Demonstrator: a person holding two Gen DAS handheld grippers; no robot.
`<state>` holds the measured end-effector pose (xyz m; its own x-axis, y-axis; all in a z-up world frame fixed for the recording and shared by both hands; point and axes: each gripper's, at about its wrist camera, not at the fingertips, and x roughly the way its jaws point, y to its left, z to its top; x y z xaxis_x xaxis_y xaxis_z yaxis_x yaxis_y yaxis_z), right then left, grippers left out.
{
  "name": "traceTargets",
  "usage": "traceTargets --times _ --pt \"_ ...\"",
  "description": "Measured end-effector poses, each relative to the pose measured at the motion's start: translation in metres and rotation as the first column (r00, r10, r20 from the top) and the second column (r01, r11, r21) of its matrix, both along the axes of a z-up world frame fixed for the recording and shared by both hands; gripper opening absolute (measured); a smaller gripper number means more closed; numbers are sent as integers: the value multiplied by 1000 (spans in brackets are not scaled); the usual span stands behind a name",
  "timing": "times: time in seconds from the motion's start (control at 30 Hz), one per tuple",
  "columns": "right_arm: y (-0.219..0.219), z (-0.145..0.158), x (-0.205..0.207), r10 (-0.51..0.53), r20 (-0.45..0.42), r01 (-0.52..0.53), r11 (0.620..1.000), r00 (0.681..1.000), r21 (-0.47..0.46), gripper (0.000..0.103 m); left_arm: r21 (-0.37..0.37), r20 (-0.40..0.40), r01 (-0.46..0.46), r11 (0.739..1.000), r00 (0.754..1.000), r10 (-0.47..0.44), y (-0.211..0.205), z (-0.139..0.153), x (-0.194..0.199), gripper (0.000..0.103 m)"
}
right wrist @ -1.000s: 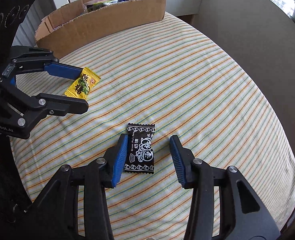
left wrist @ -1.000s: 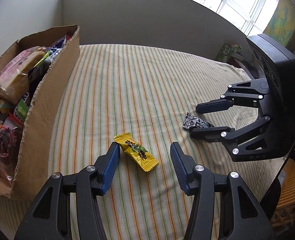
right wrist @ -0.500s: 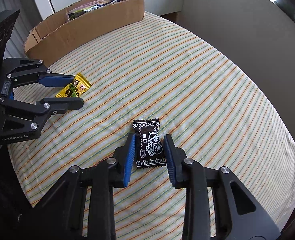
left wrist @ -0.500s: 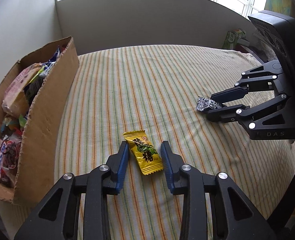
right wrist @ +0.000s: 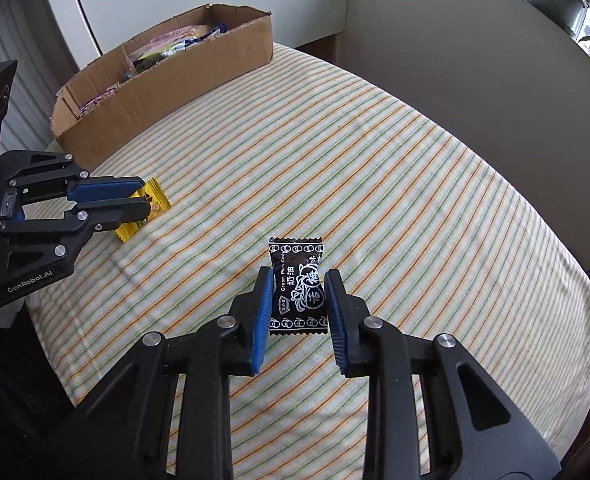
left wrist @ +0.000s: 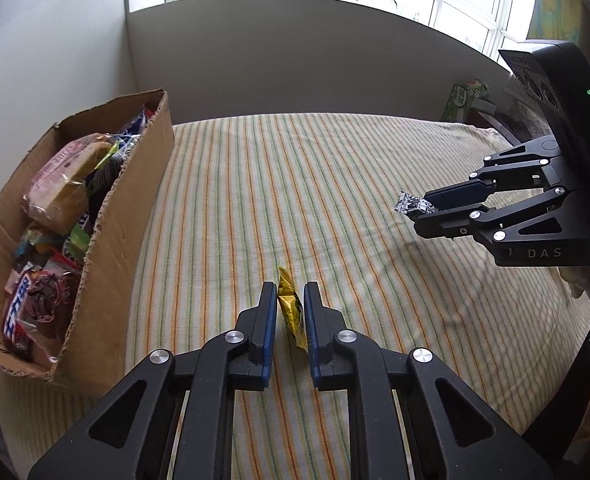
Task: Organize snacks
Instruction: 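Grasp the yellow candy with the left gripper while the right grasps the black-and-white packet, then carry the yellow candy and black packet into the box, open both grippers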
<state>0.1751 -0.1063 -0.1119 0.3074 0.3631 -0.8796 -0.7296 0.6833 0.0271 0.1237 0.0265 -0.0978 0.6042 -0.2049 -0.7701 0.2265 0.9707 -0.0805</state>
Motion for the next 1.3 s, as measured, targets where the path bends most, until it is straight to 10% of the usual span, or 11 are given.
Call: traceTargets --times 0.83,1.3 --pt "5 15 -4 -3 23 2 1000 1000 16 27 50 -36 -14 999 999 16 -6 -18 6 23" --pt "36 55 0 25 57 -31 994 998 102 27 -19 132 -88 996 987 90 24 40 -4 23"
